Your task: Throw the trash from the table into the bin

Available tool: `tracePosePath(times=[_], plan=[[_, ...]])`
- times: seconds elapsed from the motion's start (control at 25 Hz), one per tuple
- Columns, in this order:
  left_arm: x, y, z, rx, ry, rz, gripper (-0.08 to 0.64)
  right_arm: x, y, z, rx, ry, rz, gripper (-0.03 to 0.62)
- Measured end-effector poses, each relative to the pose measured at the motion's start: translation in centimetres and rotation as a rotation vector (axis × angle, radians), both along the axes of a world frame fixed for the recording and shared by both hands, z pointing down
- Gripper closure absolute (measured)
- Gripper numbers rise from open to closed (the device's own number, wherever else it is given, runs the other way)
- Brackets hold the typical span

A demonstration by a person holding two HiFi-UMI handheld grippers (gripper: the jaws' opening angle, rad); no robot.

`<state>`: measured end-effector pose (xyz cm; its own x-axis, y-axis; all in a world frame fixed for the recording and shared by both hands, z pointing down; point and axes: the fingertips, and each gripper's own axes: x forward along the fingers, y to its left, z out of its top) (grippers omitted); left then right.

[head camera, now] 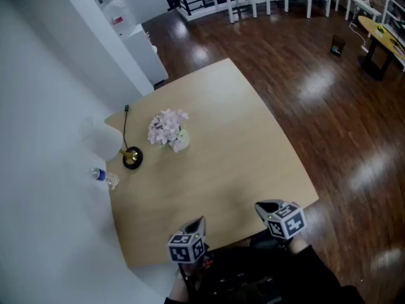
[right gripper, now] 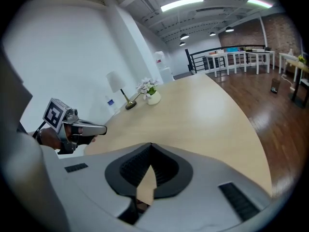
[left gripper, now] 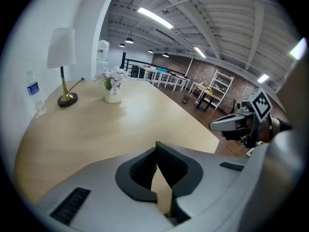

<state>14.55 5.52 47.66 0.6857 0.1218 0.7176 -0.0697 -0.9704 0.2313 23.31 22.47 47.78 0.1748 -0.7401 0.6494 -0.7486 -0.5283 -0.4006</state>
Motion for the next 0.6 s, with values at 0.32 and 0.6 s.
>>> tracePosePath(times=[0.32,0.6], plan=[[1.4,0.4,0.0,0.002,-0.012,0.011,0.555,1.4,-0.4,0.4,-0.051,0.018,-0.034,0.591],[1.6,0.6,0.0,0.006,-0.018,-0.001,0.555,1.5,-1.4,0.7,-0.065,0.002,-0.086,0.592]])
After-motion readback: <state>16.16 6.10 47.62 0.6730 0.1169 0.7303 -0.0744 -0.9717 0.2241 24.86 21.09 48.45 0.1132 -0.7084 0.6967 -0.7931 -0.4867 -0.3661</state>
